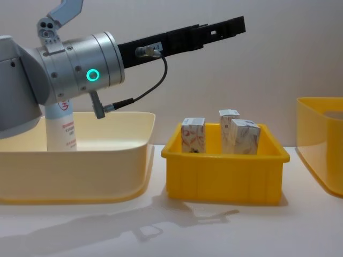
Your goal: Bimanual collaborative sorting of washing and personal care products
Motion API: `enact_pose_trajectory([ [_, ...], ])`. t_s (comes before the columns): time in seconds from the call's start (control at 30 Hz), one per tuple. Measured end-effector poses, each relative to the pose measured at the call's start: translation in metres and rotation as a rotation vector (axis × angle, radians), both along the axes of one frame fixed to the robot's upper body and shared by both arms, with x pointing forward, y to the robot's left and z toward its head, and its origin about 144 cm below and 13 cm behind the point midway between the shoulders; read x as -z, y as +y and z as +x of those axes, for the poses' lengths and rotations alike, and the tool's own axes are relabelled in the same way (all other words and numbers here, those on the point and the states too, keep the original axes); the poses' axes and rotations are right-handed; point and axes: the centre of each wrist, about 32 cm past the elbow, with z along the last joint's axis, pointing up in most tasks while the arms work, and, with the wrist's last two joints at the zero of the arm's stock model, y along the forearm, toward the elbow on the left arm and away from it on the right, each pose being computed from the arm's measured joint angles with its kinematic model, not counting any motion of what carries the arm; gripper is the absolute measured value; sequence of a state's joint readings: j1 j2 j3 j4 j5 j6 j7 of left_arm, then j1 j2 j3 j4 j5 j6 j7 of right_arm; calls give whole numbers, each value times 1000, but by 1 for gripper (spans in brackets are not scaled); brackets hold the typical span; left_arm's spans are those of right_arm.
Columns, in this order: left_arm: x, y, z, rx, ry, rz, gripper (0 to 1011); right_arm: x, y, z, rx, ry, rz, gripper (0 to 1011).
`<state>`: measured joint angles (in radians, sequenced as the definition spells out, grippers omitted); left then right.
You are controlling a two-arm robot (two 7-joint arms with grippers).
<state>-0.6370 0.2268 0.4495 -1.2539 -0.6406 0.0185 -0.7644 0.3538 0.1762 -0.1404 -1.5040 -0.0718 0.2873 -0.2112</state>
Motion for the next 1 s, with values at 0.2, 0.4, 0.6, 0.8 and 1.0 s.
enact_pose_trajectory([
  [0.2,0,0,0,0,0,0,1000,3,1,1,22,27,-3,527],
  [0.4,0,0,0,0,0,0,1000,6,3,3,39,49,-1,527],
  [0.6,0,0,0,0,0,0,1001,8,4,4,50,63,1,527],
  [0.8,0,0,0,0,0,0,1001,9,5,4,56,71,2,676],
  [1.0,0,0,0,0,0,0,1000,10,6,5,60,77,2,866],
])
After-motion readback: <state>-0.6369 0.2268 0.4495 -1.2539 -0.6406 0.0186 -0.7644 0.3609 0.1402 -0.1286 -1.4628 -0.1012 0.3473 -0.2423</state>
